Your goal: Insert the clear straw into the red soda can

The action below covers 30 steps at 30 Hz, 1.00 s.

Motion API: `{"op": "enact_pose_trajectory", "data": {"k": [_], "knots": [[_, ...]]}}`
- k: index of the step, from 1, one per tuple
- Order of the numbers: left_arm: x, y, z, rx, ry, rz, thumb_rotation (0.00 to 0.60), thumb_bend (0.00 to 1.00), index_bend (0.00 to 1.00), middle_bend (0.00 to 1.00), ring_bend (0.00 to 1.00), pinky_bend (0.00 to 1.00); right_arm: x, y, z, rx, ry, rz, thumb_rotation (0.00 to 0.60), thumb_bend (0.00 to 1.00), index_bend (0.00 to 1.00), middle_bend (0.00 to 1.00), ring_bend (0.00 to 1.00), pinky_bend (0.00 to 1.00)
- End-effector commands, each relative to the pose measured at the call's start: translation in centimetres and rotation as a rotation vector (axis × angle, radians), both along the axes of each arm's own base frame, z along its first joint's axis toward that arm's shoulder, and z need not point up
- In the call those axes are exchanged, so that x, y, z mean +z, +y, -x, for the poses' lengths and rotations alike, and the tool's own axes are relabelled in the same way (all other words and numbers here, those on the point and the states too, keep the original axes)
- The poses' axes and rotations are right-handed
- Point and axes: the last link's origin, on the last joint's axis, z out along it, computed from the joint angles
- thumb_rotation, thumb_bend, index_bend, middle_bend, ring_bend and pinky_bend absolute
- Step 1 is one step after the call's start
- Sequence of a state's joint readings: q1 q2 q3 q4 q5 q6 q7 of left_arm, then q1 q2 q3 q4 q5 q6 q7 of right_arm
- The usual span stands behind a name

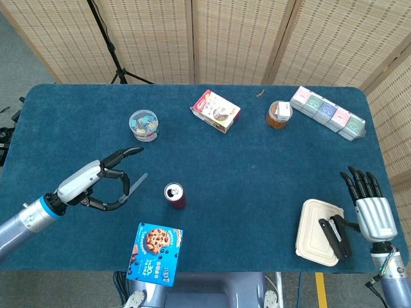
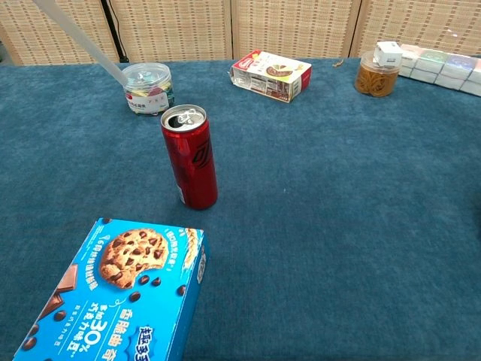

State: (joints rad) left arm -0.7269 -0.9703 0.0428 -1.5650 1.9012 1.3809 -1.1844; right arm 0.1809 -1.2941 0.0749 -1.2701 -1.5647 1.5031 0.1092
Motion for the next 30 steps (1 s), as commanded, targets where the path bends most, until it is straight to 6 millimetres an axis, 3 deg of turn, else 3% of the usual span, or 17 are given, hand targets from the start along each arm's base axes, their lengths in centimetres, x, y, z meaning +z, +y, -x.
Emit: {"op": "enact_pose_trajectory", "data": {"k": [1, 13, 30], "knots": [[1.0, -1.0, -0.8, -0.045, -0.035, 0.079, 0.600, 0.35, 0.60, 0.00, 0.00, 0.00, 0.0, 0.0, 0.0, 0.000, 0.002, -0.001, 0.600, 0.00, 0.00, 0.00, 0.00, 0.00], [-0.8, -0.7, -1.9, -0.014, -0.095, 0.170, 0.600, 0.35, 0.60, 0.00, 0.00, 0.00, 0.1, 0.0, 0.3, -0.011, 0.006, -0.002, 0.600, 0.00, 0.00, 0.00, 0.00, 0.00], [-2.3, 2.0, -3.4, 0.100, -0.090, 0.246, 0.600, 0.35, 0.60, 0.00, 0.00, 0.00, 0.2, -0.1, 0.4, -0.015, 0.010, -0.001, 0.600, 0.00, 0.00, 0.00, 0.00, 0.00]]}}
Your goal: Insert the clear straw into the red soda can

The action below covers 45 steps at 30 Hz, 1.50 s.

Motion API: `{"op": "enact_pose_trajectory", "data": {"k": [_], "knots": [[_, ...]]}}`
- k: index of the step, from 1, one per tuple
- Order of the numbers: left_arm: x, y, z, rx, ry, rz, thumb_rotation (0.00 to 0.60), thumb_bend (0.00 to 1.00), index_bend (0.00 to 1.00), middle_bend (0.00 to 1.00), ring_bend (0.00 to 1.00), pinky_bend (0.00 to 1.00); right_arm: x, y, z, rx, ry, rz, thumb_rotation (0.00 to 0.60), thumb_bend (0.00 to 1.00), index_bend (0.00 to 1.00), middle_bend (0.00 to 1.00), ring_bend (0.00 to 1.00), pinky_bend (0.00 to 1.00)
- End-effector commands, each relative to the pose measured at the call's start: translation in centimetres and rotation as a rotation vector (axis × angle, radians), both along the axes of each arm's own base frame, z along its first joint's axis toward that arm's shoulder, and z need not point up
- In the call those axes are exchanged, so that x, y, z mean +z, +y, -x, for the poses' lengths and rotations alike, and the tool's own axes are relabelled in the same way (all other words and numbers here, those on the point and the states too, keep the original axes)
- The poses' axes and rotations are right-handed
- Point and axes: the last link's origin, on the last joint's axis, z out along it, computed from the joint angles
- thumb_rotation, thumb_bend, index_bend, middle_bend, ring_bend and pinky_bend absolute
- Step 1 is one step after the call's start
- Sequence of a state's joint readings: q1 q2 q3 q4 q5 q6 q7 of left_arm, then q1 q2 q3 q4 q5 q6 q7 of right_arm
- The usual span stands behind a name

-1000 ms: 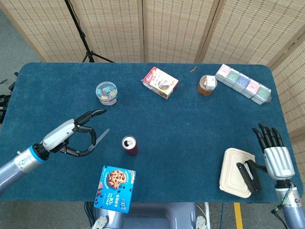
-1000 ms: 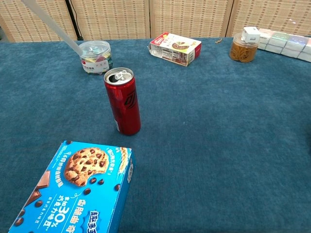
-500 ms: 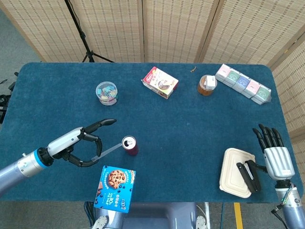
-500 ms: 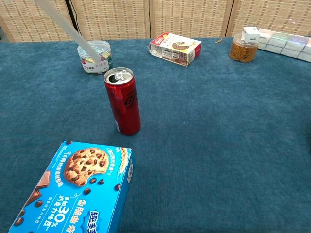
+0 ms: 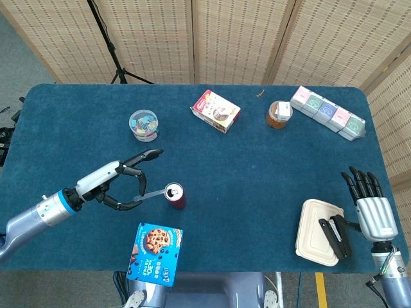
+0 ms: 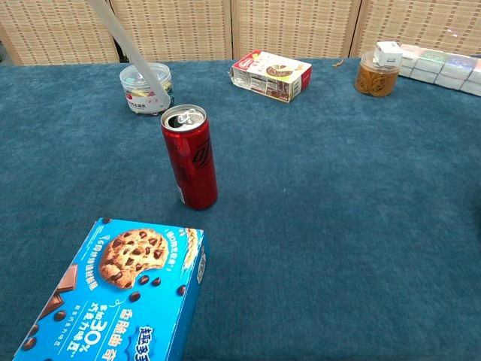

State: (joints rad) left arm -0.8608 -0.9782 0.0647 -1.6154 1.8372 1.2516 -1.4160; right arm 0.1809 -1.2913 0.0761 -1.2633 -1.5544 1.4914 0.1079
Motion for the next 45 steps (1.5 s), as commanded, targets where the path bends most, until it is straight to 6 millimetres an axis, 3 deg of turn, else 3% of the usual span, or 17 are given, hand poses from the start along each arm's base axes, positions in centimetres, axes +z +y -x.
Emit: {"op": "enact_pose_trajectory", "data": {"k": [1, 45], "knots": [[-0.5, 0.3, -0.5, 0.008, -0.004, 0.016, 0.600, 0.35, 0.60, 0.00, 0.00, 0.00, 0.0, 0.0, 0.0, -0.001, 0.001, 0.000, 0.600, 0.00, 0.00, 0.00, 0.00, 0.00], [-1.6, 0.9, 0.1, 0.032, 0.001, 0.068, 0.600, 0.35, 0.60, 0.00, 0.00, 0.00, 0.1, -0.1, 0.1, -0.009, -0.005, 0.003, 0.600, 0.00, 0.00, 0.00, 0.00, 0.00]]}}
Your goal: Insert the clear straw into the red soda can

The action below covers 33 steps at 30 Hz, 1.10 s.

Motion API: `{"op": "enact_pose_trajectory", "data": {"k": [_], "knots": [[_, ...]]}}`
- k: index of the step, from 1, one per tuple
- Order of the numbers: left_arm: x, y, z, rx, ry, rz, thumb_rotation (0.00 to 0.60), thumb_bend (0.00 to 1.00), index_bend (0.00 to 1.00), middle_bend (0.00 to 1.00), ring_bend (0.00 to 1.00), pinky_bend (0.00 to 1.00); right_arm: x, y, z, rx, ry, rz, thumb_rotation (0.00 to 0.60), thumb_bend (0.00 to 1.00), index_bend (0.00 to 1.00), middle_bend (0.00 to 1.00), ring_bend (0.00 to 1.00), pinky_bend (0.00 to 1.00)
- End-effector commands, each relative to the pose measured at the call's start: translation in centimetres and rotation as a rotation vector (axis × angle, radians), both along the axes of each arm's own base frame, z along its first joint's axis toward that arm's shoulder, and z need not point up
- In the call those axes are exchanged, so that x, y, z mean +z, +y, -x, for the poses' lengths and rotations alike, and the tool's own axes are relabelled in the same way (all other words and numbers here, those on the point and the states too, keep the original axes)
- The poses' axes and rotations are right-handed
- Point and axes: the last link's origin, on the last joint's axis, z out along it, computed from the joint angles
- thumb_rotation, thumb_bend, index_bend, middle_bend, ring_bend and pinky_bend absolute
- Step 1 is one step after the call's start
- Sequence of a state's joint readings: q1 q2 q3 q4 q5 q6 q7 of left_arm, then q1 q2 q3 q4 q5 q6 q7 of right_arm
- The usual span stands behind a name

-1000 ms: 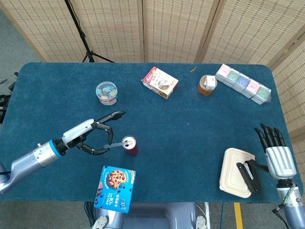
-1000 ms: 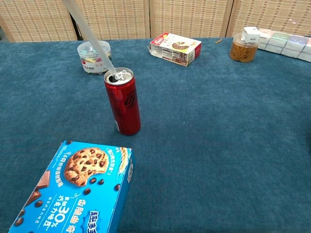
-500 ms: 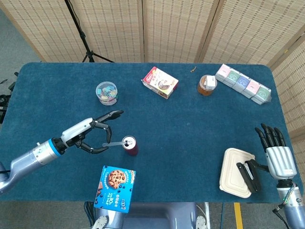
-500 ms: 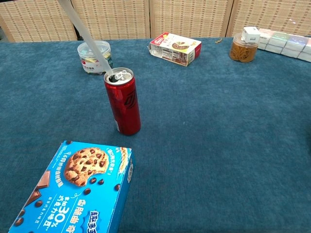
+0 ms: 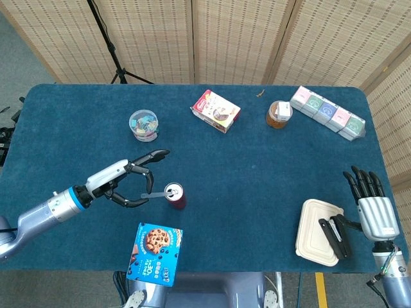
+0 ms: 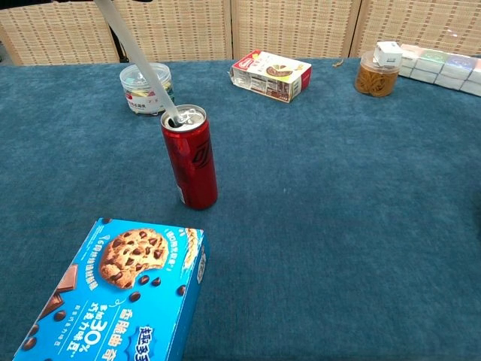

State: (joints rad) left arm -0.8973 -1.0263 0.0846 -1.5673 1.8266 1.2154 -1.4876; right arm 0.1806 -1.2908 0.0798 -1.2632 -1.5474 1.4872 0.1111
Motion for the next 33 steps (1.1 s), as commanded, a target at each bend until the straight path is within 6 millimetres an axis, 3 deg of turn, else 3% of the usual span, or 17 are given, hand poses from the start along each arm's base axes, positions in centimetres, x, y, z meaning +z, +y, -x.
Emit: {"op": "enact_pose_trajectory", "data": {"k": [1, 33], "knots": [[-0.1, 0.0, 0.0, 0.001, 0.003, -0.002, 0.600, 0.35, 0.60, 0.00, 0.00, 0.00, 0.0, 0.0, 0.0, -0.002, -0.001, 0.000, 0.600, 0.00, 0.00, 0.00, 0.00, 0.00], [-1.7, 0.6, 0.0, 0.030, 0.023, 0.018, 0.600, 0.35, 0.60, 0.00, 0.00, 0.00, 0.2, 0.0, 0.1, -0.005, -0.001, 0.001, 0.600, 0.00, 0.00, 0.00, 0.00, 0.00]]}}
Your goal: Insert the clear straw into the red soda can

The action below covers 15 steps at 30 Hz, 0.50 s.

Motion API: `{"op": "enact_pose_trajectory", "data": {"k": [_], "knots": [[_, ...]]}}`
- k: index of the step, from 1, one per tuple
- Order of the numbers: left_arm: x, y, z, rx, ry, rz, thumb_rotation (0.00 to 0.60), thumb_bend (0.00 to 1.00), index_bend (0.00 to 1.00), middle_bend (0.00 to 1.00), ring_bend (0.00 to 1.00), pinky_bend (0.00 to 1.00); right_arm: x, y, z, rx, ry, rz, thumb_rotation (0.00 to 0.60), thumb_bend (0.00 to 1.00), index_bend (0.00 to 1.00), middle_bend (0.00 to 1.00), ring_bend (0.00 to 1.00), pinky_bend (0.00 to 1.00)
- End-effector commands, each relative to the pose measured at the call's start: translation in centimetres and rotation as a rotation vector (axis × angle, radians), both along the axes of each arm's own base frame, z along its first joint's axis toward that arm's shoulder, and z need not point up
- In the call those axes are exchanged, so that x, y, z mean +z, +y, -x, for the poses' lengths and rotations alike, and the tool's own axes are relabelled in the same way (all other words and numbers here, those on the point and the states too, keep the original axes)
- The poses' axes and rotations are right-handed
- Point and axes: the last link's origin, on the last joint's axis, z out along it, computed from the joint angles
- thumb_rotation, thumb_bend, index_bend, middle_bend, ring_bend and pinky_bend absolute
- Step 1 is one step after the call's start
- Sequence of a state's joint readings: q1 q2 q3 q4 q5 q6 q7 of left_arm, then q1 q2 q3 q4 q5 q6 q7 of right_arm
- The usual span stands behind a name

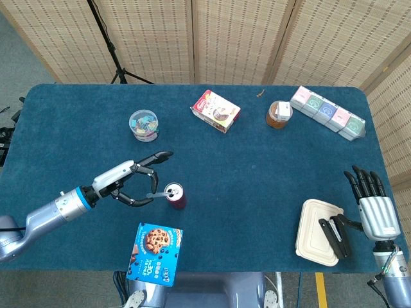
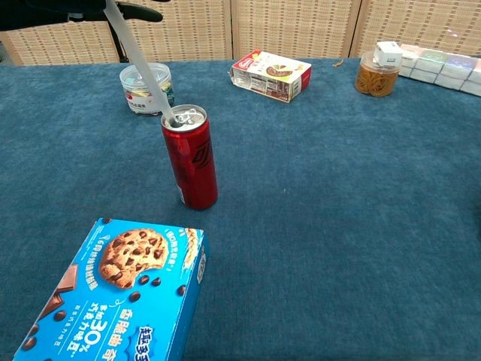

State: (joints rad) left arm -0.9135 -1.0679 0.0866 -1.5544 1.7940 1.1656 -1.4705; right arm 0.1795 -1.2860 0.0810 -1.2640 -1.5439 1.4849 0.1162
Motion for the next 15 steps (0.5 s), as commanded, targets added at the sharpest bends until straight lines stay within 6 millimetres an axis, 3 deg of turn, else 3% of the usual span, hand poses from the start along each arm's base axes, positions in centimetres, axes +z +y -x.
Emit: {"op": "enact_pose_trajectory", "data": {"k": [1, 15], "knots": [[-0.3, 0.1, 0.0, 0.006, 0.000, 0.001, 0.600, 0.35, 0.60, 0.00, 0.00, 0.00, 0.0, 0.0, 0.0, -0.001, 0.001, -0.001, 0.600, 0.00, 0.00, 0.00, 0.00, 0.00], [-1.8, 0.6, 0.0, 0.023, 0.025, 0.010, 0.600, 0.35, 0.59, 0.00, 0.00, 0.00, -0.1, 0.0, 0.1, -0.009, -0.001, -0.010, 0.600, 0.00, 0.00, 0.00, 0.00, 0.00]]}}
